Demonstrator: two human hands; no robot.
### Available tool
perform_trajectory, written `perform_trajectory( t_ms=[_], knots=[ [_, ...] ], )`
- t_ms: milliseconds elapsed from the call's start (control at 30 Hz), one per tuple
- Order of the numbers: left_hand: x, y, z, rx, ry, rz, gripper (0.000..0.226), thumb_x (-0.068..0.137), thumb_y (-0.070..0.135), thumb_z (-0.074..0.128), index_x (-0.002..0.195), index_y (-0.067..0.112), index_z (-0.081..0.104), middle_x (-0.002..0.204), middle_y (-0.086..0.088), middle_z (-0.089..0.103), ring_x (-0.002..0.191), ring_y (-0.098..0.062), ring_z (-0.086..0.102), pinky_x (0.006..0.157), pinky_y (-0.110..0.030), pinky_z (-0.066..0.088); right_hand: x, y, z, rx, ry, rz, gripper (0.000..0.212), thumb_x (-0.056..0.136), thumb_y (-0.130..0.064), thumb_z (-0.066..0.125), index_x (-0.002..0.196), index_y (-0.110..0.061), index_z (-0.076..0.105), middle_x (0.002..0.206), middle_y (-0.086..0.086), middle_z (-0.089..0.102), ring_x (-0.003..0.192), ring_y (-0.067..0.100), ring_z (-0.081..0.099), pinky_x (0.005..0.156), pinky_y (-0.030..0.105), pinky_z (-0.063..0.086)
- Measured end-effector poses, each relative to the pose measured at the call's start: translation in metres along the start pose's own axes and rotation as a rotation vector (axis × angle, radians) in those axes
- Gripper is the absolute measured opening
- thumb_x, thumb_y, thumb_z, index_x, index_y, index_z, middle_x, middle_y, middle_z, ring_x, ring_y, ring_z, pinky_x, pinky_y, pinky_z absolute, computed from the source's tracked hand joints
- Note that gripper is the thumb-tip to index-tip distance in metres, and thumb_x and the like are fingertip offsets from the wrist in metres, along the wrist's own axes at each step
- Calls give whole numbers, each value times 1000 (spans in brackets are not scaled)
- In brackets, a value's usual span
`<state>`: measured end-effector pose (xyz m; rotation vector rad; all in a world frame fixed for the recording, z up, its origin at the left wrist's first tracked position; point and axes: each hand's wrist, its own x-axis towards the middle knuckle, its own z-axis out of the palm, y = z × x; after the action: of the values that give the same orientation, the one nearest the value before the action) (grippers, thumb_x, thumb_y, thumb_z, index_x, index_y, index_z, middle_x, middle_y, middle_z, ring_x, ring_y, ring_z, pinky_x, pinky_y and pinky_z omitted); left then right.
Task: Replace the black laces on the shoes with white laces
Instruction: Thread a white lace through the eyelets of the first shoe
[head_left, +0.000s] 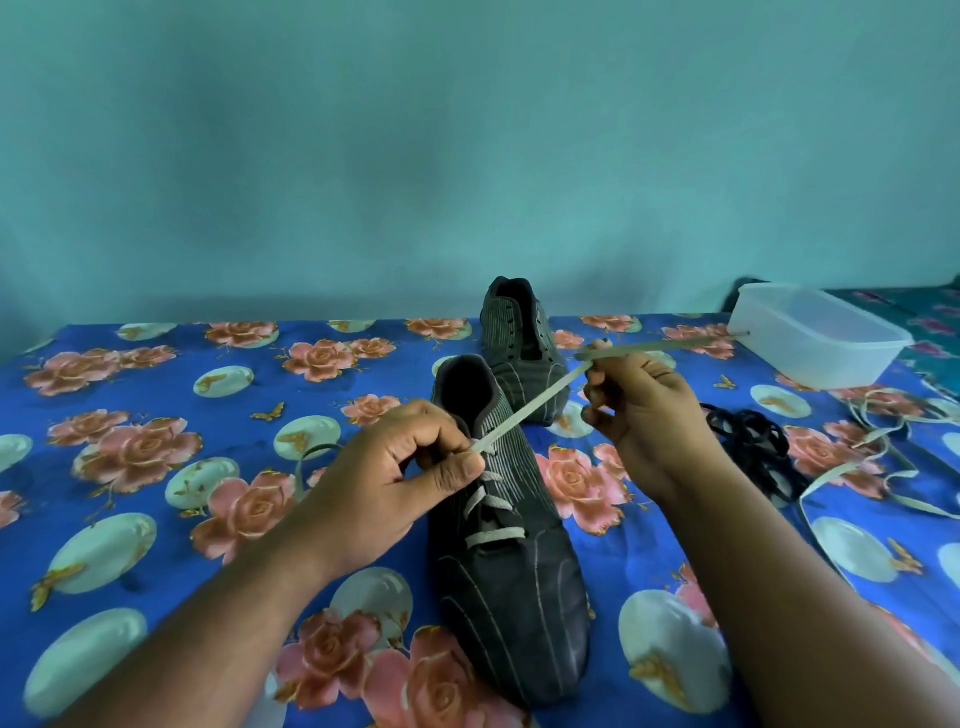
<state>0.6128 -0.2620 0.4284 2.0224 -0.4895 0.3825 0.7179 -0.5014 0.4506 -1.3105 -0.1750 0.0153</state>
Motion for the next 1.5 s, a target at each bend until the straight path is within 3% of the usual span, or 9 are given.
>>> perform_trajectory(
  t_ms=[300,500,733,867,967,1100,1233,1367,1500],
  knots=[
    [0,-1,-1,-30,8,9,30,90,53,65,79,25,69,85,6,56,83,-18,53,79,-18,41,26,1,-42,127,285,200,16,97,-33,69,93,-18,73,71,-6,58,55,11,46,52,26,42],
    [0,-3,-2,-94,-3,-7,32,89,54,67,77,24,71,82,3,51,82,-21,48,78,-32,42,44,7,-74,184,444,236,18,97,-35,70,90,-18,72,70,-7,57,51,10,41,43,21,39],
    [-1,-3,-3,-171,4,-40,33,90,46,65,73,20,75,82,0,52,84,-22,51,81,-34,43,56,10,-95,230,543,248,14,99,-30,67,97,-17,70,69,-6,55,44,10,39,40,18,38],
    [0,3,-5,-228,70,-50,43,89,60,64,72,21,73,82,6,61,86,-16,58,85,-28,44,34,-12,-61,253,319,132,10,96,-26,67,89,-19,66,68,-6,57,54,11,43,44,21,36],
    [2,7,-6,-225,187,-56,45,86,71,62,86,28,76,90,1,72,92,-23,67,89,-43,53,5,-26,-21,168,-43,55,9,92,-27,68,91,-22,62,73,-7,62,57,8,48,47,20,35],
    [2,15,-4,-148,251,-56,30,91,57,64,107,33,74,100,1,73,94,-22,68,89,-47,57,-28,-25,23,104,-362,17,10,81,-22,74,78,-21,64,78,5,72,50,13,51,43,22,40],
    [0,31,3,-109,224,10,36,88,43,66,119,27,70,101,19,73,96,1,67,82,-12,51,-45,-17,43,-21,-480,-57,25,79,-23,76,86,-10,56,76,10,73,47,18,52,43,26,41],
    [0,36,9,-3,247,69,19,88,33,73,107,37,73,100,21,75,96,-3,70,79,-11,50,-49,-11,48,-128,-492,-103,20,84,-17,73,90,-5,59,62,5,65,46,17,53,42,25,44],
    [0,31,4,20,287,46,11,91,30,72,99,37,75,93,19,77,90,-10,72,78,-26,56,-45,-12,42,-250,-444,-124,16,86,-23,75,90,-9,71,79,9,75,55,20,55,52,34,46]
  ],
)
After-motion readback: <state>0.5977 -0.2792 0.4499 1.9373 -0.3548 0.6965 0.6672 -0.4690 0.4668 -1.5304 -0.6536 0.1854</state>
